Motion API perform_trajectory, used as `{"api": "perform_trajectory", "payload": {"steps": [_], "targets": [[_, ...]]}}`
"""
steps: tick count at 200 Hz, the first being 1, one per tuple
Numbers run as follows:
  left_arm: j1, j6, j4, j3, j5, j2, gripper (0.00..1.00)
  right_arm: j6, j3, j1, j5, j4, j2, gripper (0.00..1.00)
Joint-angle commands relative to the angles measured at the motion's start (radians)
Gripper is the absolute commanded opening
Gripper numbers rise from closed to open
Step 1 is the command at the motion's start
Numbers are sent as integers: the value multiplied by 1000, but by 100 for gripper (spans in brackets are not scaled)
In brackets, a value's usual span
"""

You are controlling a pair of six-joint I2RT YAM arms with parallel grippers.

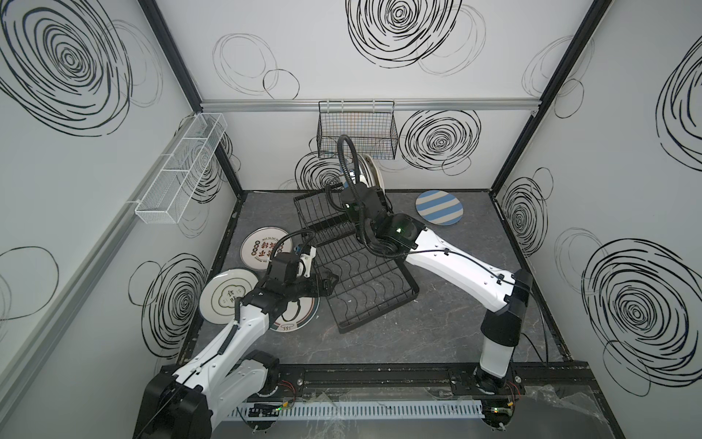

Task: Load plates into a dish rack
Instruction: Place the plate on the dish rack.

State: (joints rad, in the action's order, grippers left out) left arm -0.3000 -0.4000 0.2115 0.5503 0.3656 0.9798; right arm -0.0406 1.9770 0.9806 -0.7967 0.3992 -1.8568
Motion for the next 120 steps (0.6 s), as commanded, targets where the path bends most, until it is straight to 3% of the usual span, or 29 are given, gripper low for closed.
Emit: {"api": "perform_trajectory", "payload": {"steps": [1,70,120], "targets": [[-1,6,-11,15,-10,-8,96,4,84,-3,-14,-15,-41,0],[-2,9,-5,16,-14,-9,96,68,272,0,-68,-31,-83,0],[-3,7,-11,15,-10,-6,96,24,273,15,-101,34,-76,0]]}}
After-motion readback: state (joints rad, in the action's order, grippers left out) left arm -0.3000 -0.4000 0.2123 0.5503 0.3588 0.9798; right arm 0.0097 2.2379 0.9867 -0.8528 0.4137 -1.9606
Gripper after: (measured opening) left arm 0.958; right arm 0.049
